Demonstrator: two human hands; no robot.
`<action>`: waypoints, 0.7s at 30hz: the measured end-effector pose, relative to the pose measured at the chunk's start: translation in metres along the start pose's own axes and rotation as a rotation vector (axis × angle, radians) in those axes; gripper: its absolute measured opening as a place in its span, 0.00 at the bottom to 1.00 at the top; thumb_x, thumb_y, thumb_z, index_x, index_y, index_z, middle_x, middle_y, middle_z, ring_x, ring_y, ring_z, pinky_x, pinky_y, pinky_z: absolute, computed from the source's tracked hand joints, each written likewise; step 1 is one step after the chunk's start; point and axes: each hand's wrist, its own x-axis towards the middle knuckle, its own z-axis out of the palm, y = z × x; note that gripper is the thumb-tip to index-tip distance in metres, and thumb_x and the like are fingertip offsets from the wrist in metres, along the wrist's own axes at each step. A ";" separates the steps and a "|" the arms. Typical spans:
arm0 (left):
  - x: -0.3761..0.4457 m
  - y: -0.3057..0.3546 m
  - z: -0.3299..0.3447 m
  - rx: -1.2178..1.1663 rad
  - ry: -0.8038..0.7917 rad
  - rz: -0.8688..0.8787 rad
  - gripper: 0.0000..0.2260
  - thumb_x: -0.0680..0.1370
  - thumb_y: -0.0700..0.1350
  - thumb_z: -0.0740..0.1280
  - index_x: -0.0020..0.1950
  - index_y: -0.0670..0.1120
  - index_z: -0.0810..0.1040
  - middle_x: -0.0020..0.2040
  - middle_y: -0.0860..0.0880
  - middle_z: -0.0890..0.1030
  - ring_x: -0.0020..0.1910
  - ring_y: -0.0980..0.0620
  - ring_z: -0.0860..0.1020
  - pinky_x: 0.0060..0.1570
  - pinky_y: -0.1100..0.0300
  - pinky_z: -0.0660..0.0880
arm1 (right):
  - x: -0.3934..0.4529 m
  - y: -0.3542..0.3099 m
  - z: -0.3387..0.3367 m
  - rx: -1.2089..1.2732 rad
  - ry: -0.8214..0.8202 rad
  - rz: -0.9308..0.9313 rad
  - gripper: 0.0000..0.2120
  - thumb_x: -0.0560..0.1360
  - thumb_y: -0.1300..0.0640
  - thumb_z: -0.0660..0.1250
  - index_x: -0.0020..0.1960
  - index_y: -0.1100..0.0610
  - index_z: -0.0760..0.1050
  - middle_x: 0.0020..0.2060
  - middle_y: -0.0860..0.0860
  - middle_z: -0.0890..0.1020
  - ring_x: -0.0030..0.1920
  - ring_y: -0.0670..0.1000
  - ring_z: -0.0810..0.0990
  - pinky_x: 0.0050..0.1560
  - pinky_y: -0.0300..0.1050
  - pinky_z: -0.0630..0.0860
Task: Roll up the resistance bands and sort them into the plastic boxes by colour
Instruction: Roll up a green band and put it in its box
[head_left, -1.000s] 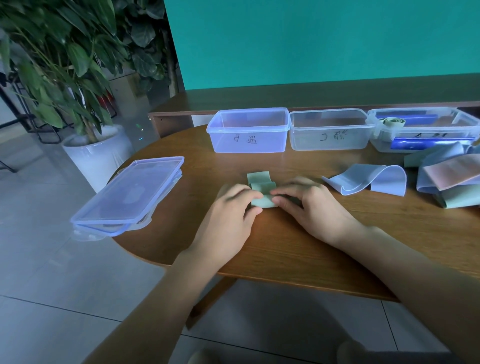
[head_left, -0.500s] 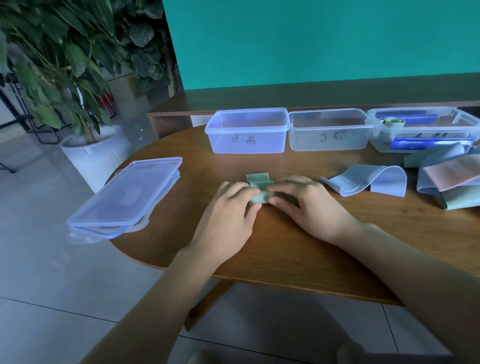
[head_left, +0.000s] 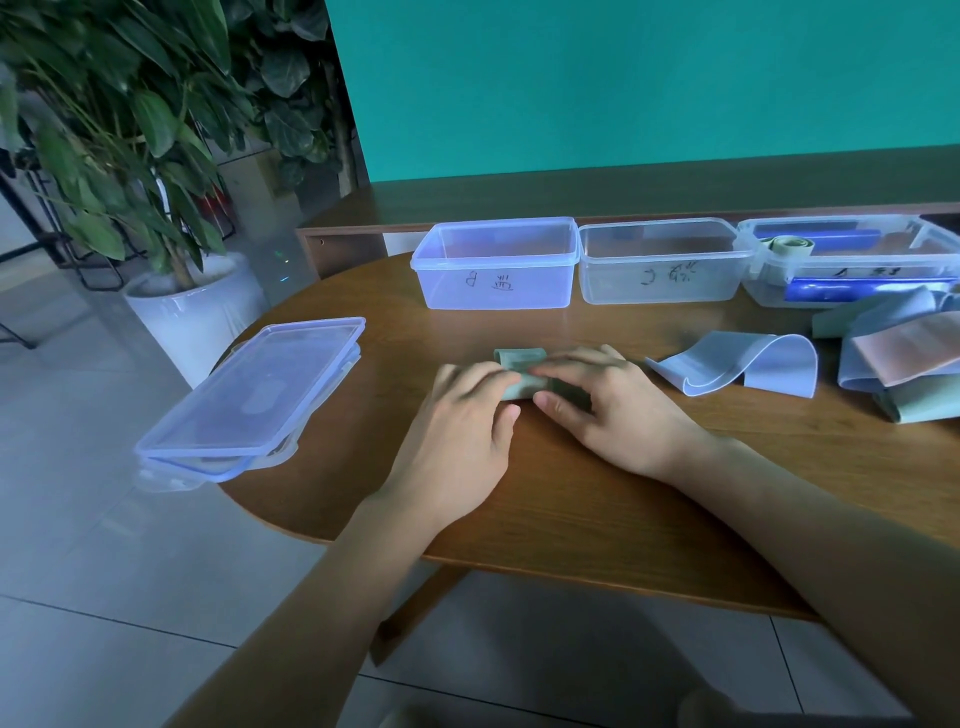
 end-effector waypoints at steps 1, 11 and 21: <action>0.001 -0.001 0.001 -0.005 -0.008 -0.007 0.17 0.83 0.48 0.62 0.72 0.49 0.73 0.69 0.53 0.73 0.69 0.53 0.66 0.67 0.55 0.70 | 0.000 -0.001 0.000 -0.007 0.004 0.001 0.20 0.82 0.44 0.61 0.72 0.50 0.74 0.68 0.49 0.77 0.67 0.52 0.71 0.69 0.48 0.69; 0.004 -0.002 0.003 0.001 -0.008 -0.006 0.19 0.83 0.47 0.62 0.74 0.47 0.71 0.71 0.52 0.73 0.68 0.49 0.66 0.68 0.51 0.68 | 0.001 0.000 0.000 -0.003 0.029 0.003 0.19 0.82 0.47 0.63 0.70 0.51 0.76 0.68 0.49 0.77 0.67 0.52 0.72 0.70 0.46 0.68; 0.017 -0.011 0.010 0.022 -0.034 -0.010 0.19 0.83 0.47 0.61 0.75 0.47 0.70 0.72 0.53 0.72 0.67 0.48 0.67 0.68 0.49 0.68 | 0.003 -0.003 -0.002 -0.016 0.020 0.013 0.18 0.82 0.49 0.63 0.70 0.50 0.76 0.67 0.46 0.78 0.63 0.51 0.72 0.64 0.47 0.72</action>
